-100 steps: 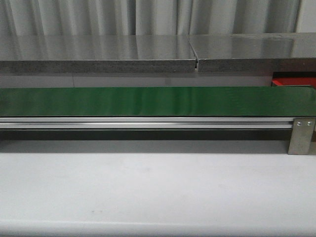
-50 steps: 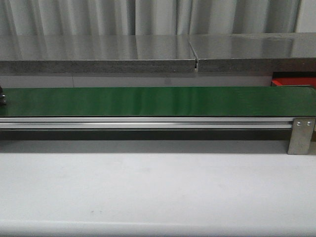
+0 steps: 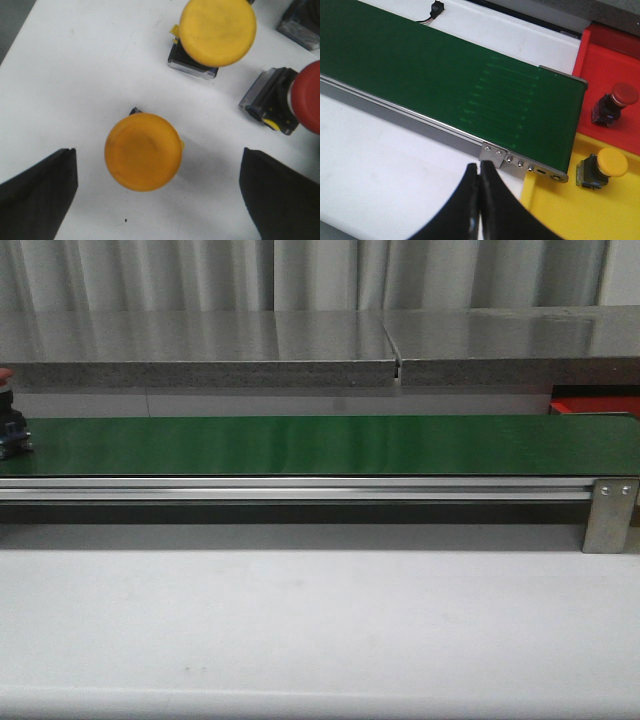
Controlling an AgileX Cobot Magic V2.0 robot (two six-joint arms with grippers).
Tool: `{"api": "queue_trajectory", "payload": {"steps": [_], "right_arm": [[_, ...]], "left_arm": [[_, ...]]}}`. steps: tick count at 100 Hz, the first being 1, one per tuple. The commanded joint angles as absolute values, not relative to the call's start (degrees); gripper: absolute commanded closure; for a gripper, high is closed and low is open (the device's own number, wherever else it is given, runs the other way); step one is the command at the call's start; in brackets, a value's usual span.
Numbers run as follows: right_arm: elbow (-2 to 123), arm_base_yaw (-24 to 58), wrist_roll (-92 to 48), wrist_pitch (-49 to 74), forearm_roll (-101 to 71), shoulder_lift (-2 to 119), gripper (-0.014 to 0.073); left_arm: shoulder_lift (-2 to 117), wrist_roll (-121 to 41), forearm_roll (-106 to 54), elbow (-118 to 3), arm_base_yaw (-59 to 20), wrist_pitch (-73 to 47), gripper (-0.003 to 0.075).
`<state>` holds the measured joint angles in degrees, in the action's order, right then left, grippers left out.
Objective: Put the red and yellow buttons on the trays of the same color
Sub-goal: 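Move the left gripper over a yellow button and grasp it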
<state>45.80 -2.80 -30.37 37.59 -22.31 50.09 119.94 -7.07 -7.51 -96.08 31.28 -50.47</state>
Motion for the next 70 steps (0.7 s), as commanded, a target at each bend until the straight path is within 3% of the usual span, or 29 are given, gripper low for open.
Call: {"api": "queue_trajectory", "payload": {"steps": [1, 57, 70], "right_arm": [[47.1, -2.9, -30.7, 33.8, -23.5, 49.5, 0.0711], [47.1, -2.9, -30.7, 33.8, -23.5, 49.5, 0.0711], [47.1, -2.9, -30.7, 33.8, -23.5, 49.5, 0.0711]], "left_arm": [[117.8, -6.9, -7.9, -98.2, 31.4, -48.1, 0.0083], [119.2, -6.9, -7.9, -98.2, 31.4, -44.3, 0.0086], [119.2, -6.9, -7.9, -98.2, 31.4, -44.3, 0.0202]]}}
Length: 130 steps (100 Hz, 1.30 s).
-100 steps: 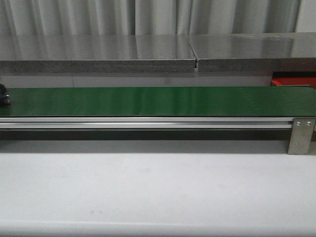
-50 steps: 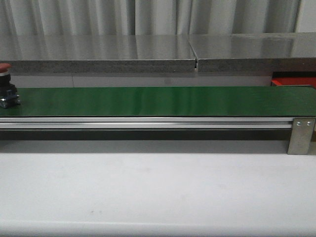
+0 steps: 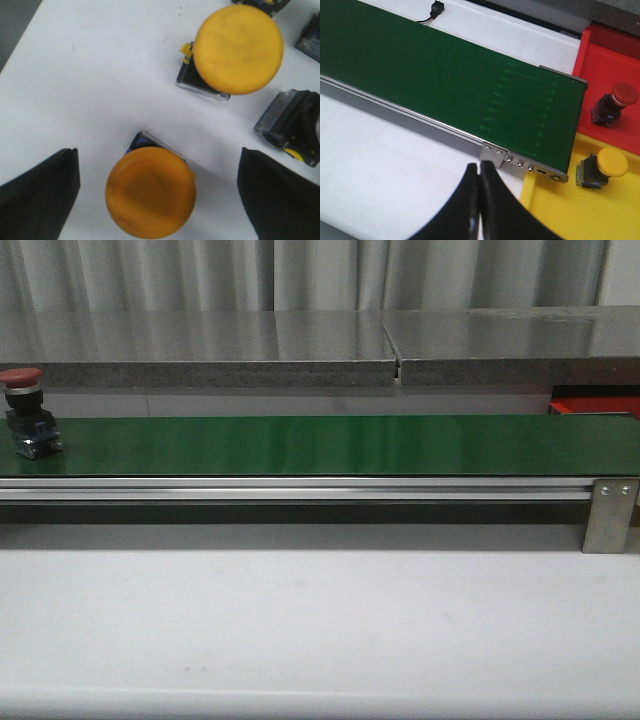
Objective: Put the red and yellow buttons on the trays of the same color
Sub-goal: 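Move the left gripper over a yellow button and grasp it, then carry the yellow button onto the belt and open the left gripper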
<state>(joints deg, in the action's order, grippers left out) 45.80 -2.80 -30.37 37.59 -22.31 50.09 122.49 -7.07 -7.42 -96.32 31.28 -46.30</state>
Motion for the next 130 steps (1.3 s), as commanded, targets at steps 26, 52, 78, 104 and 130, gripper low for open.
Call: {"api": "queue_trajectory", "payload": {"steps": [26, 52, 78, 104, 130], "right_arm": [[47.1, -2.9, -30.7, 33.8, -23.5, 49.5, 0.0711], [47.1, -2.9, -30.7, 33.8, -23.5, 49.5, 0.0711], [47.1, -2.9, -30.7, 33.8, -23.5, 49.5, 0.0711], [47.1, -2.9, -30.7, 33.8, -23.5, 49.5, 0.0711], [47.1, -2.9, -30.7, 33.8, -23.5, 49.5, 0.0711]], "left_arm": [[119.2, -6.9, -5.4, -98.2, 31.4, -46.4, 0.0625], [115.6, -6.7, -5.6, -98.2, 31.4, -47.7, 0.0741], [106.1, -6.2, -8.2, -98.2, 30.6, -49.4, 0.0741], [98.9, -6.2, -8.5, -98.2, 25.0, -49.9, 0.0741], [101.1, -6.2, -8.5, -98.2, 16.5, -51.8, 0.0741]]}}
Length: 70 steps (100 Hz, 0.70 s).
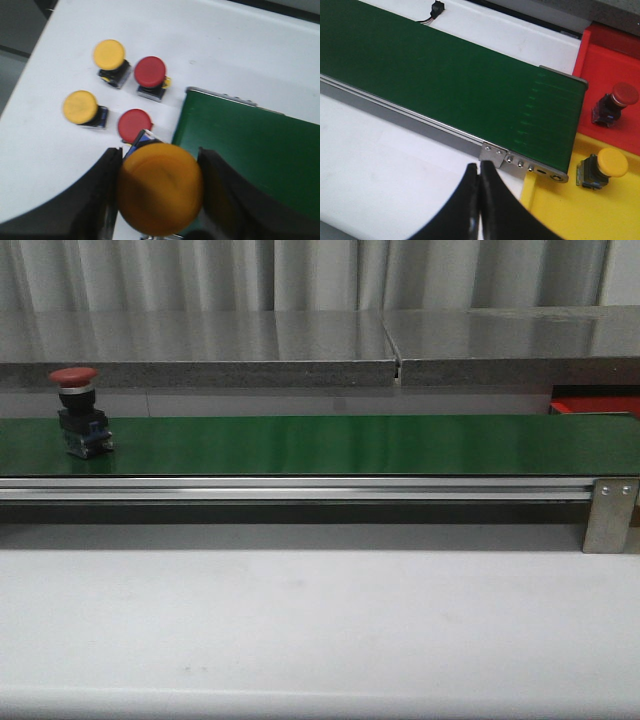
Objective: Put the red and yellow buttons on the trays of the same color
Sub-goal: 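Carry the yellow button onto the belt and open the left gripper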
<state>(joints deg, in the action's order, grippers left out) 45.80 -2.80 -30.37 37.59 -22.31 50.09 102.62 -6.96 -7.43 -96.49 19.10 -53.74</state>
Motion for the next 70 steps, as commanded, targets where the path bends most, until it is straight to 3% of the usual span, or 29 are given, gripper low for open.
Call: {"api": "queue_trajectory", "payload": {"steps": [1, 53, 63, 70], "right_arm": [[47.1, -2.9, -30.7, 33.8, -23.5, 49.5, 0.0711], [47.1, -2.9, -30.7, 33.8, -23.5, 49.5, 0.0711], [47.1, -2.9, -30.7, 33.8, -23.5, 49.5, 0.0711], [47.1, -2.9, -30.7, 33.8, -23.5, 49.5, 0.0711]], "left_arm": [[101.3, -6.2, -8.5, -98.2, 16.3, -51.8, 0.0741], [110.0, -6.3, -10.8, -98.2, 13.2, -54.7, 0.0727], [110.0, -7.3, -11.2, -98.2, 13.2, -55.0, 0.06], [110.0, -8.3, -12.5, -98.2, 13.2, -55.7, 0.0427]]}}
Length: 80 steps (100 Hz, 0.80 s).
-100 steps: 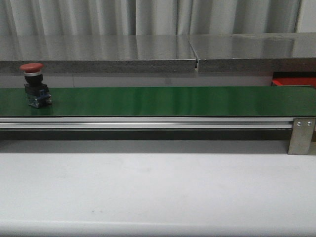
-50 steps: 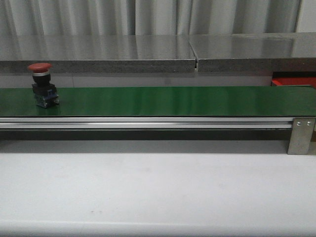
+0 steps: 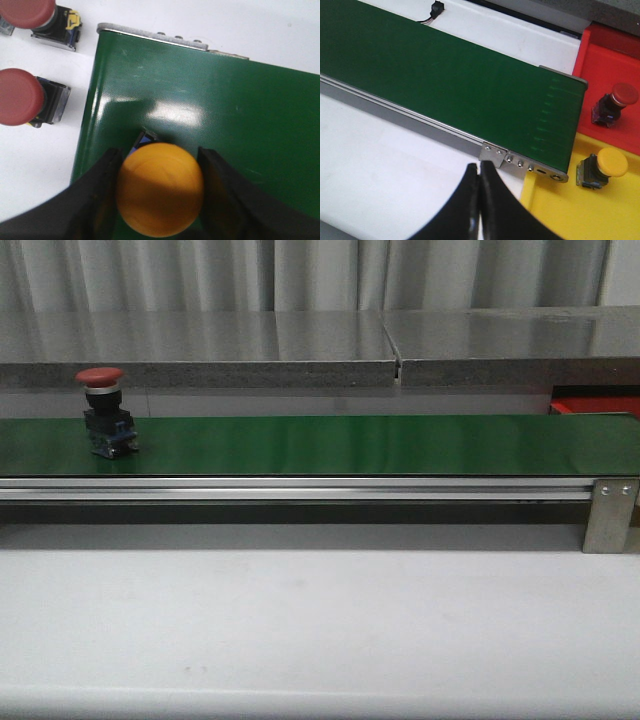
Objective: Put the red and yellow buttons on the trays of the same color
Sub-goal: 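Carry the yellow button onto the belt and open the left gripper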
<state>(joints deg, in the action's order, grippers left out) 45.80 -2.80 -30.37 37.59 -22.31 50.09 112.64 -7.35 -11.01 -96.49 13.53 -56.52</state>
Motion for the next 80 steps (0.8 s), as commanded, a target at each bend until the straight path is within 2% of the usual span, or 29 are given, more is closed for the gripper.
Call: {"api": "queue_trajectory", "payload": {"steps": [1, 12, 16, 24, 31, 63, 80], "right_arm": [[47.1, -2.9, -30.7, 33.8, -23.5, 49.5, 0.0711], [47.1, -2.9, -30.7, 33.8, -23.5, 49.5, 0.0711], [47.1, -2.9, -30.7, 33.8, -23.5, 49.5, 0.0711], [47.1, -2.9, -30.7, 33.8, -23.5, 49.5, 0.0711], [47.1, -2.9, -30.7, 33.8, -23.5, 49.5, 0.0711], [47.1, -2.9, -30.7, 33.8, -23.5, 49.5, 0.0711], [47.1, -2.9, -30.7, 33.8, -23.5, 49.5, 0.0711]], "left_arm": [[110.0, -8.3, -12.7, -98.2, 13.2, -55.7, 0.0386], [110.0, -8.3, -14.7, -98.2, 13.2, -56.0, 0.0062], [110.0, -8.3, -15.3, -98.2, 13.2, -56.0, -0.0002], [109.7, -9.1, -15.6, -98.2, 12.7, -56.0, 0.006], [109.2, -9.6, -16.1, -98.3, 12.2, -56.0, 0.008], [101.5, -12.0, -16.2, -99.2, 9.6, -53.5, 0.008], [93.8, -13.0, -16.2, -94.6, 7.6, -50.2, 0.0081]]}}
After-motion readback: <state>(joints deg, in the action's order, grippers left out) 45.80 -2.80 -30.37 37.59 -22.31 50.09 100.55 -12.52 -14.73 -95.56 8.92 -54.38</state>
